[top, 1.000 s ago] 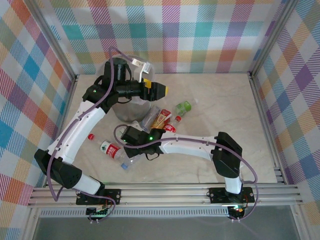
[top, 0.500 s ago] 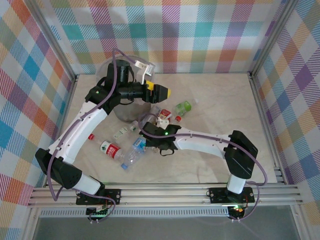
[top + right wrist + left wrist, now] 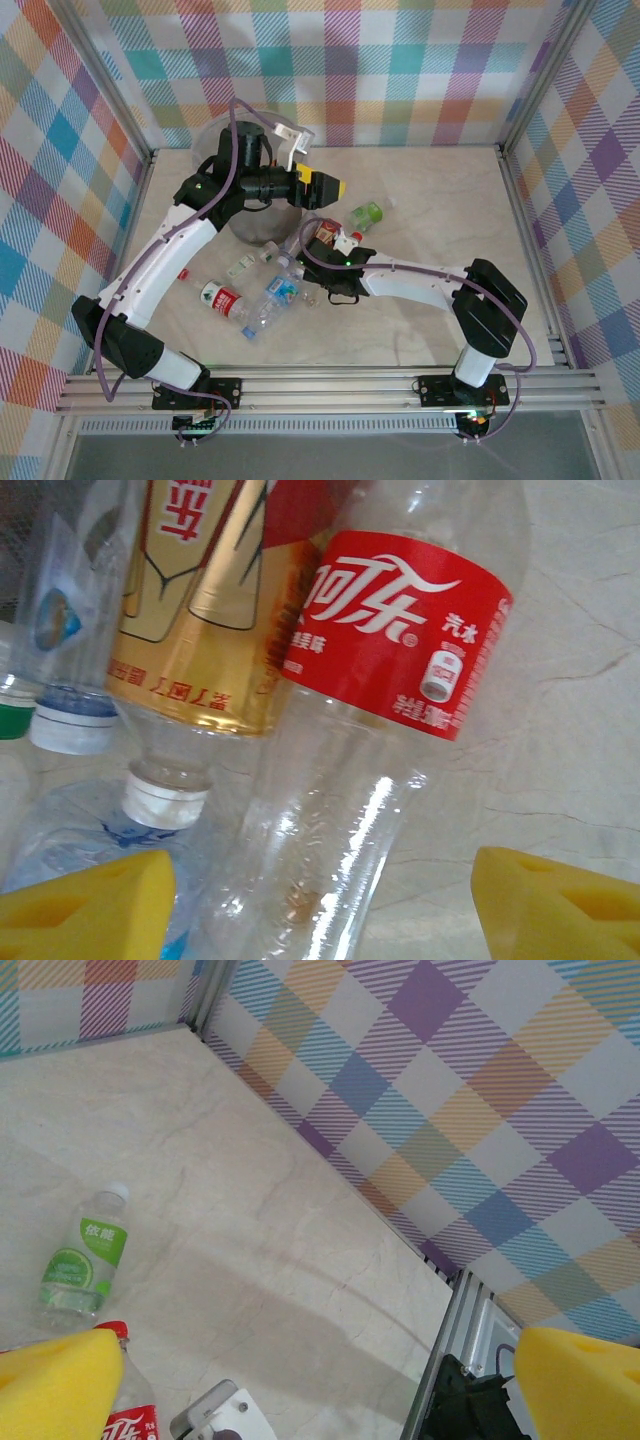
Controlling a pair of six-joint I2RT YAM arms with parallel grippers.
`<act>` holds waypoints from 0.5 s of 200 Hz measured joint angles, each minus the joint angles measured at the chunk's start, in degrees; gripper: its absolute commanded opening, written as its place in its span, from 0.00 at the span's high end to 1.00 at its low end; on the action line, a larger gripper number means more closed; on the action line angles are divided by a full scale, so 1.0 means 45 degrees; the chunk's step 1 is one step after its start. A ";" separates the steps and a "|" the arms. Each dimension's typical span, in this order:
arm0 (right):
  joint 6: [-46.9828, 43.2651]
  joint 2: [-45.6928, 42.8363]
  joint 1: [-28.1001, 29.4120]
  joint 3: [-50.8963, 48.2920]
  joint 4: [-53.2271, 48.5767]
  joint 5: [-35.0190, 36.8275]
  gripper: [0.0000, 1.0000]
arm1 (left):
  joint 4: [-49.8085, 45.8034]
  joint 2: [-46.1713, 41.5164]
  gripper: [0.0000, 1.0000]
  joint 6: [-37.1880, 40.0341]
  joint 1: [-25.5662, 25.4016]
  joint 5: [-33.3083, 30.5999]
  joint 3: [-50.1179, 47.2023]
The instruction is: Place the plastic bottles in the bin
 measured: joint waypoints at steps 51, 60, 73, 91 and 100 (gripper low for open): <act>0.0214 0.0403 -0.0160 0.0000 0.0651 -0.0393 0.22 | -0.0005 0.0000 0.00 0.0000 -0.0049 -0.0005 0.0000; 0.0267 0.0510 -0.0160 0.0000 0.0680 -0.0471 0.22 | -0.0005 0.0000 0.00 0.0000 -0.0049 0.0000 0.0000; 0.0335 0.0559 -0.0175 -0.0015 0.0690 -0.0529 0.22 | -0.0005 0.0000 0.00 0.0000 -0.0049 -0.0005 0.0000; 0.0539 0.0563 -0.0189 -0.0063 0.0772 -0.0573 0.23 | -0.0005 0.0000 0.00 0.0000 -0.0049 -0.0005 0.0000; 0.0612 0.0563 -0.0219 -0.0146 0.0850 -0.0641 0.23 | -0.0005 0.0000 0.00 0.0000 -0.0049 -0.0005 0.0000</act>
